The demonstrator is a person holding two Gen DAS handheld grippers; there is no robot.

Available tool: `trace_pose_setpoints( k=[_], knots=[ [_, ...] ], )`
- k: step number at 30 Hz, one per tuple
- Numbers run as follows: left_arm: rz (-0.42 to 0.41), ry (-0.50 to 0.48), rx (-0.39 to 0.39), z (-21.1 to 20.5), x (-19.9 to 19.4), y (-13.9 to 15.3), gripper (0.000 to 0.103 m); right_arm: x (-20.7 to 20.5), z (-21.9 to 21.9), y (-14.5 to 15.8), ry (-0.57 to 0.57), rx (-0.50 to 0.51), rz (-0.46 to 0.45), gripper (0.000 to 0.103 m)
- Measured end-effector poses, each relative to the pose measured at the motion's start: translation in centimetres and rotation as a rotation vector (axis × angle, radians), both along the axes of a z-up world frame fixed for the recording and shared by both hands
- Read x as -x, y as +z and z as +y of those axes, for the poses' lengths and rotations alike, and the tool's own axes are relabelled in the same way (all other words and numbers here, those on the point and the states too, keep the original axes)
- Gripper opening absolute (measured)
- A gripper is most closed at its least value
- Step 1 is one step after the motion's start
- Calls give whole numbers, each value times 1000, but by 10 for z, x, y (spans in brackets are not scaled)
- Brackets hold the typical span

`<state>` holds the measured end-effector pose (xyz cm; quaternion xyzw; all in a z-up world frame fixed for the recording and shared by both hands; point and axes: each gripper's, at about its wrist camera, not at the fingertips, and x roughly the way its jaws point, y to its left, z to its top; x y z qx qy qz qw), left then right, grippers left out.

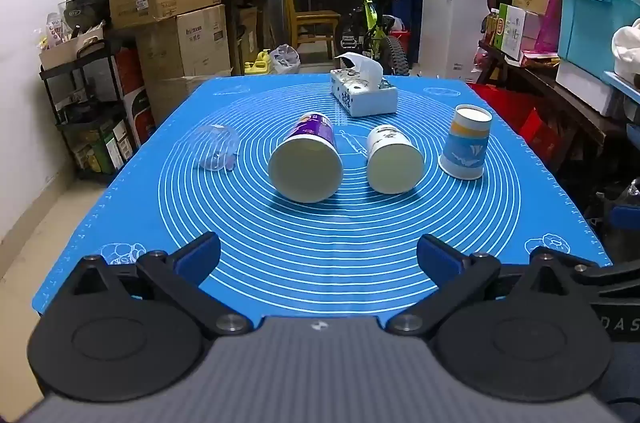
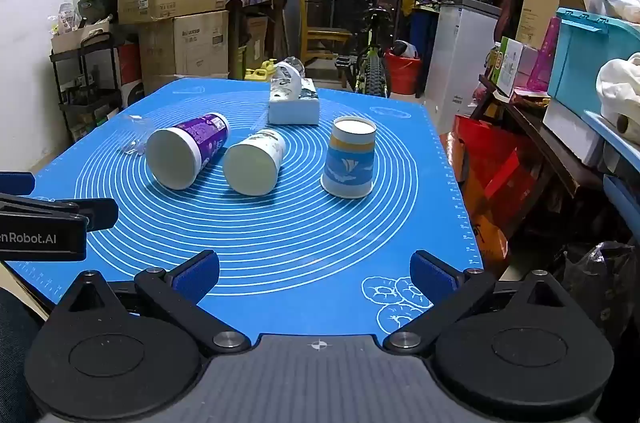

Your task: Flip cup upside down

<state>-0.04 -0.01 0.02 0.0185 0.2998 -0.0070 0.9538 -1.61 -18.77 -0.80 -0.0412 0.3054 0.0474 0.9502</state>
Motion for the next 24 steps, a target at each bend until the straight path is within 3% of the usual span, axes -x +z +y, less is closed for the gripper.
trace_pose_setpoints(
  k=[24],
  knots=[
    [6, -26, -16, -7, 1, -3, 103, 2, 0, 1, 6, 7, 6, 101]
  ],
)
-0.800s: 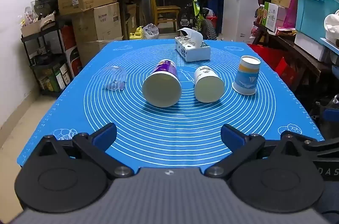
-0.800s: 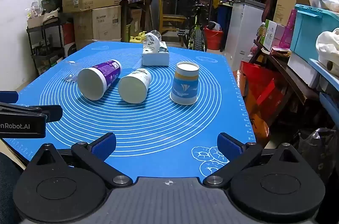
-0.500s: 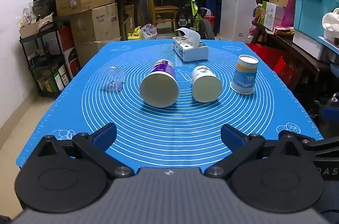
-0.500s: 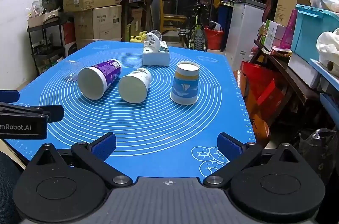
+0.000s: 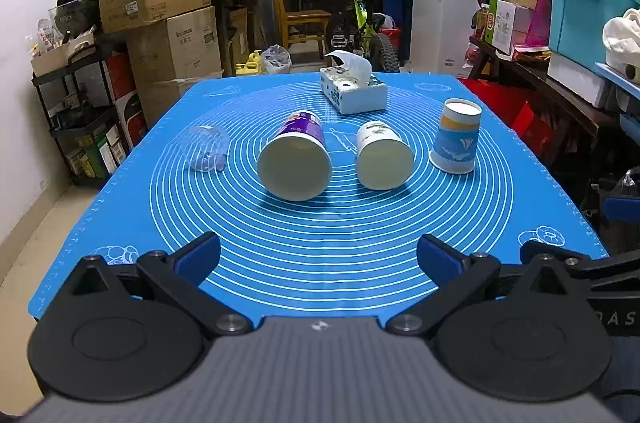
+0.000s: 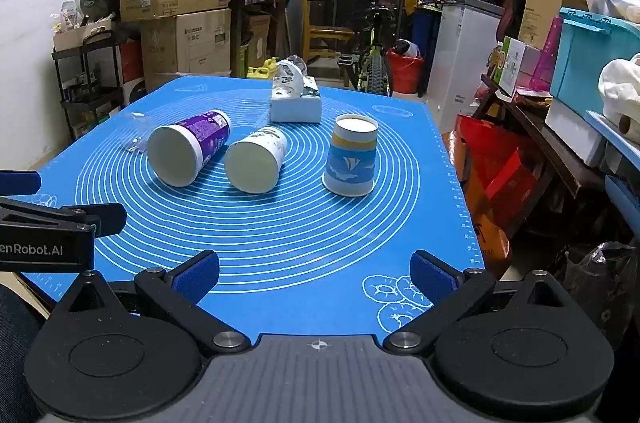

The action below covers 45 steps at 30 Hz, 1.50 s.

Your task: Flip cup upside down

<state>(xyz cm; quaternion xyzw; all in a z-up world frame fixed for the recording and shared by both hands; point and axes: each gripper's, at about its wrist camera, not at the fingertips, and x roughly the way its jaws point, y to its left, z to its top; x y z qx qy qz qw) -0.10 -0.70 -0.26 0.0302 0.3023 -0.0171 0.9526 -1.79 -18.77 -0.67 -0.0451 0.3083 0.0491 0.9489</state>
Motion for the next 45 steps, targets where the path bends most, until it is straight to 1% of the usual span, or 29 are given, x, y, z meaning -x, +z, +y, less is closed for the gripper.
trace_pose_setpoints(
  k=[45],
  knots=[
    [27, -4, -12, -2, -1, -11, 103, -7, -4, -10, 2, -3, 13, 101]
  ],
)
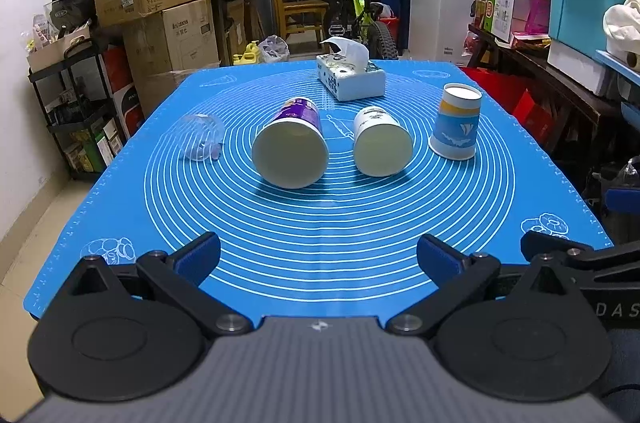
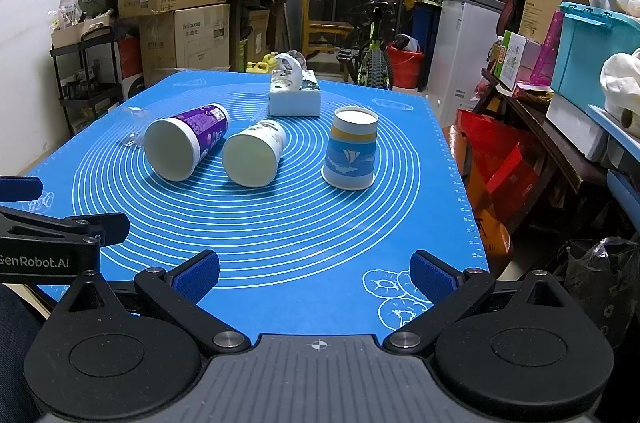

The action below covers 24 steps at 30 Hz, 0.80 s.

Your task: Flip cup upside down

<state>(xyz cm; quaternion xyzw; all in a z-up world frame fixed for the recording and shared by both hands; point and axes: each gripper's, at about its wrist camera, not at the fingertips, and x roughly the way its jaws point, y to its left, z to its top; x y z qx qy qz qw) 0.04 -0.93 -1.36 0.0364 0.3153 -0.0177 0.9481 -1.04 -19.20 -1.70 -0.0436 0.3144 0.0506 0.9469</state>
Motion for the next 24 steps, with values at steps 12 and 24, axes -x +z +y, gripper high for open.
trace_pose_setpoints(
  k=[12, 24],
  knots=[
    [3, -4, -6, -2, 0, 1, 103, -1, 0, -1, 0, 0, 1, 101],
    [3, -2, -8, 0, -2, 1, 103, -5, 0, -3, -4, 3, -2, 101]
  ],
)
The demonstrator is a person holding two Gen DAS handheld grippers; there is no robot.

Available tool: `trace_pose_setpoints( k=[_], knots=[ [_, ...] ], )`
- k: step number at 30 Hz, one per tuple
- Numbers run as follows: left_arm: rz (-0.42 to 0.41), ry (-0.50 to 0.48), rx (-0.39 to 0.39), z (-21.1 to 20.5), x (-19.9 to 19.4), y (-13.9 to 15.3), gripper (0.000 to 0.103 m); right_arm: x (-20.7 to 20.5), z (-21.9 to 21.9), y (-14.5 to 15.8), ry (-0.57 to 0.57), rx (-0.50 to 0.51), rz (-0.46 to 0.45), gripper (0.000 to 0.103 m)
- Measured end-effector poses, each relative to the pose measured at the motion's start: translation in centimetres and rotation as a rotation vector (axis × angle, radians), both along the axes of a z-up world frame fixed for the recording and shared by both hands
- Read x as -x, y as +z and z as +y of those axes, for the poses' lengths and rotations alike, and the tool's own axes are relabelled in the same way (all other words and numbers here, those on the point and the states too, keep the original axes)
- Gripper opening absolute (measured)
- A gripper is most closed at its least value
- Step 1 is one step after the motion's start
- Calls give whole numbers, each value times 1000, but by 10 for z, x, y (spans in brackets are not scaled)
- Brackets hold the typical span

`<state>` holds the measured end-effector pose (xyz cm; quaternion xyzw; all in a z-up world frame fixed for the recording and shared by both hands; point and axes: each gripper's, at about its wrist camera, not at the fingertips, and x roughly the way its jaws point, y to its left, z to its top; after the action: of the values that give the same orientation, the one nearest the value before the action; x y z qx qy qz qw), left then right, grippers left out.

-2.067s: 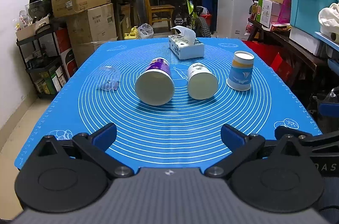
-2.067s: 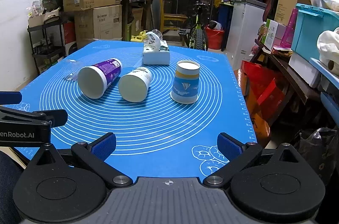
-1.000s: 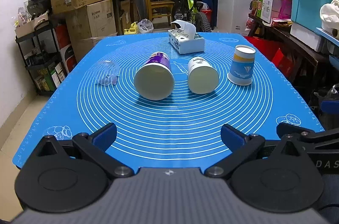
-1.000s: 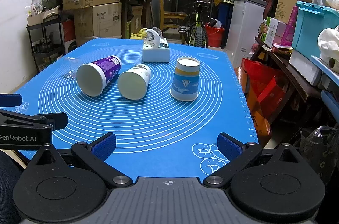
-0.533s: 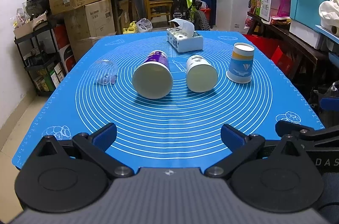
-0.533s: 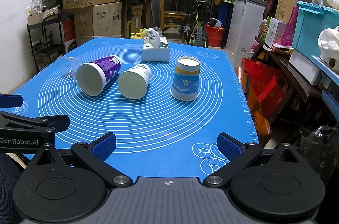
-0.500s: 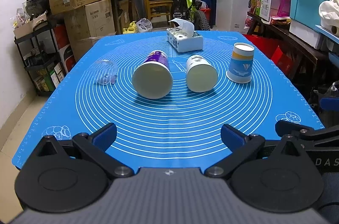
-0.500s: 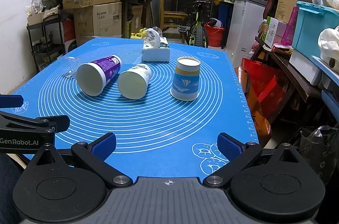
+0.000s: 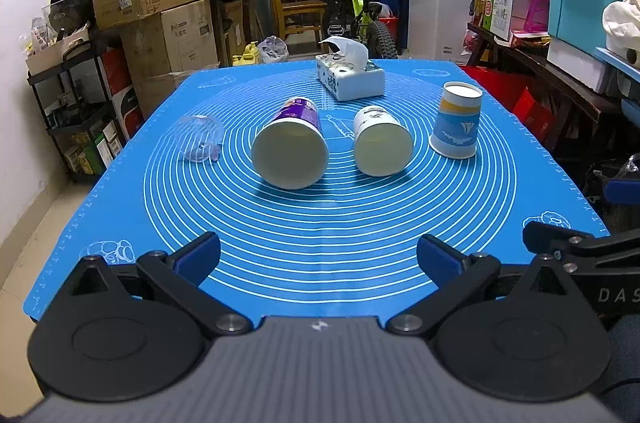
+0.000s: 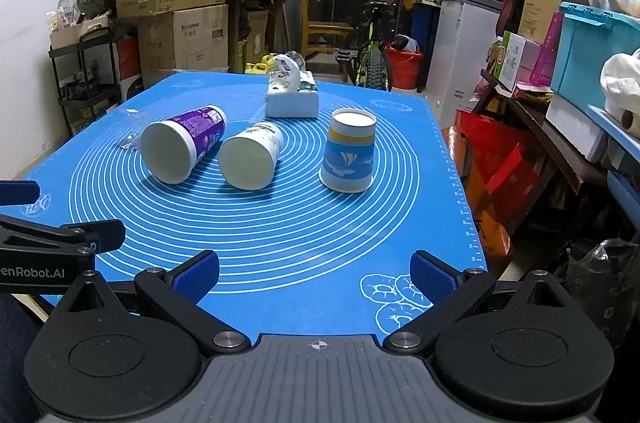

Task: Flip cup upside down
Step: 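Move the left tool to the purple cup and close its fingers around it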

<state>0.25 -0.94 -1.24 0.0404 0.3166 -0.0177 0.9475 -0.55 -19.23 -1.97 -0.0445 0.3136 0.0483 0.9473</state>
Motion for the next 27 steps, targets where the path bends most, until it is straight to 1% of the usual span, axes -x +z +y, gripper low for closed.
trace_pose_setpoints(
  k=[9, 13, 16, 19, 22, 25, 27],
  knots=[
    [-9, 19, -9, 7, -10, 0, 103, -9, 1, 4, 4, 3, -6, 101],
    [-52, 21, -28, 11, -22, 4, 103, -21, 1, 9, 4, 8, -29, 101],
    [-104, 6, -83, 11, -39, 6, 103, -37, -1, 13, -6, 1, -46, 101],
    [-117, -20, -119, 11, -63, 4, 103, -56, -2, 14, -21, -1, -50, 101],
    [-108, -12, -111, 15, -92, 3, 103, -72, -4, 12, -42, 0, -47, 101],
    [-111, 30, -99, 21, -116, -2, 103, -86, -7, 7, -60, -1, -40, 101],
    [-86, 51, -87, 24, -135, -6, 103, -94, -10, 3, -72, -3, -27, 101]
  ],
)
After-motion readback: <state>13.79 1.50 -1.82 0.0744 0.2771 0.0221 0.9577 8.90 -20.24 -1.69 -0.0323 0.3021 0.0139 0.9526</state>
